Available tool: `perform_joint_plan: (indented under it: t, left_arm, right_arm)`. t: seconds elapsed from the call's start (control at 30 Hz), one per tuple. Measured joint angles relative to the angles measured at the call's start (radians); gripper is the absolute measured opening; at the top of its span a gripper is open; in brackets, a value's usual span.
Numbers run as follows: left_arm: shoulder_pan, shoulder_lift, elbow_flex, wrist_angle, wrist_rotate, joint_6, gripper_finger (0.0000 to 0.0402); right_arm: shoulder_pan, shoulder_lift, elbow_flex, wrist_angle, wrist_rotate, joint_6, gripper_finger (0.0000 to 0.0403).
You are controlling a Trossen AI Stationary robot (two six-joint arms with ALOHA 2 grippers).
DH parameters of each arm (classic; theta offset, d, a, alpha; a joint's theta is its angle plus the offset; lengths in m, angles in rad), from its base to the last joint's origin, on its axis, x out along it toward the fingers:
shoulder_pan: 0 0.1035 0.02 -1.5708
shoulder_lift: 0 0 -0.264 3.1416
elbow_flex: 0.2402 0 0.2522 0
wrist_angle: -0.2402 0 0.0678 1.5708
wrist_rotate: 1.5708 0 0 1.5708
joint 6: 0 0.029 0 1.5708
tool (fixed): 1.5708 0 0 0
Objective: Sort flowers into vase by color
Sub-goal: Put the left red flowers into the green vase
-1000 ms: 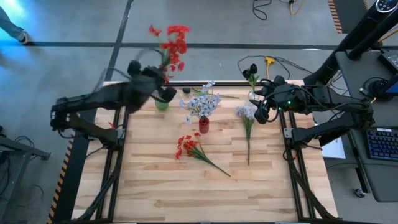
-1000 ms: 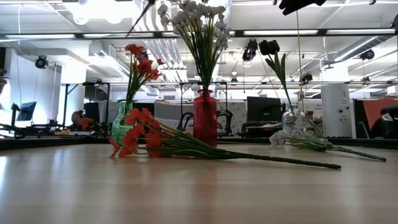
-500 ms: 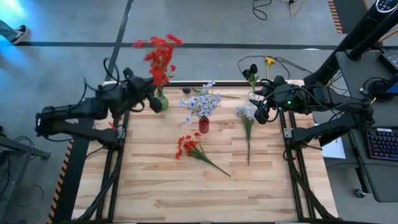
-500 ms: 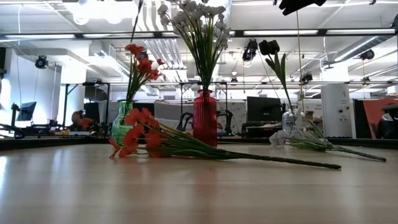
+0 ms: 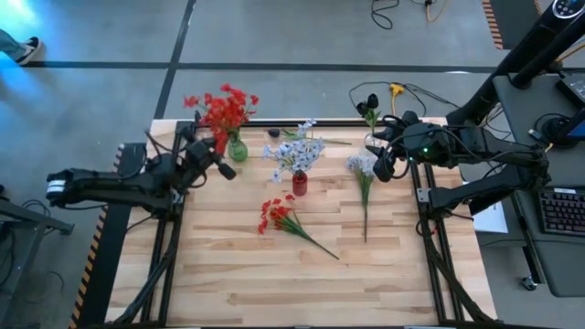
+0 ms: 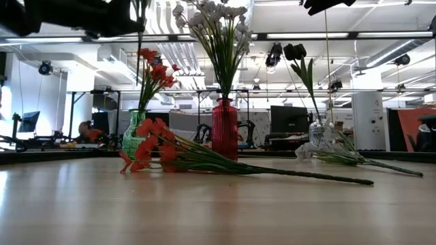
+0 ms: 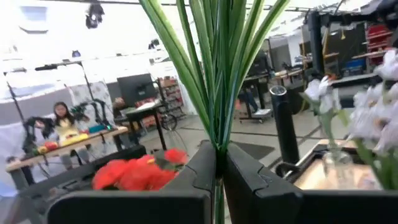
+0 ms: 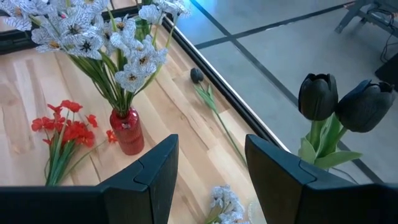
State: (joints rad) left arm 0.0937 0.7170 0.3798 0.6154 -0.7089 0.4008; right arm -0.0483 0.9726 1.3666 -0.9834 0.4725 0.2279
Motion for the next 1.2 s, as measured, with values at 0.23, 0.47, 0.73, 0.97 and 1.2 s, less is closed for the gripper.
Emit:
perform_joint_plan:
  t: [0.23,0.47,0.73,0.97,1.2]
  left_arm:
    - [0.034,0.0,-0.127,0.246,-0.038,0.108,0.0]
    - [0.139,0.013,-0.165,0.322,0.055,0.03,0.0]
    - [0.224,0.092,-0.166,0.331,0.068,-0.046,0.0]
    - [0.262,0.164,-0.165,0.369,0.073,-0.051,0.0]
    - [0.286,0.219,-0.164,0.414,0.074,-0.051,0.0]
  right_arm:
    - [0.0,0.0,0.0,0.001,0.0,0.011,0.0178]
    - [0.0,0.0,0.0,0.009,0.0,0.016,0.0178]
    - [0.0,0.0,0.0,0.017,0.0,0.016,0.0178]
    - [0.0,0.0,0.0,0.017,0.0,0.011,0.0178]
    - [0.0,0.0,0.0,0.016,0.0,0.009,0.0178]
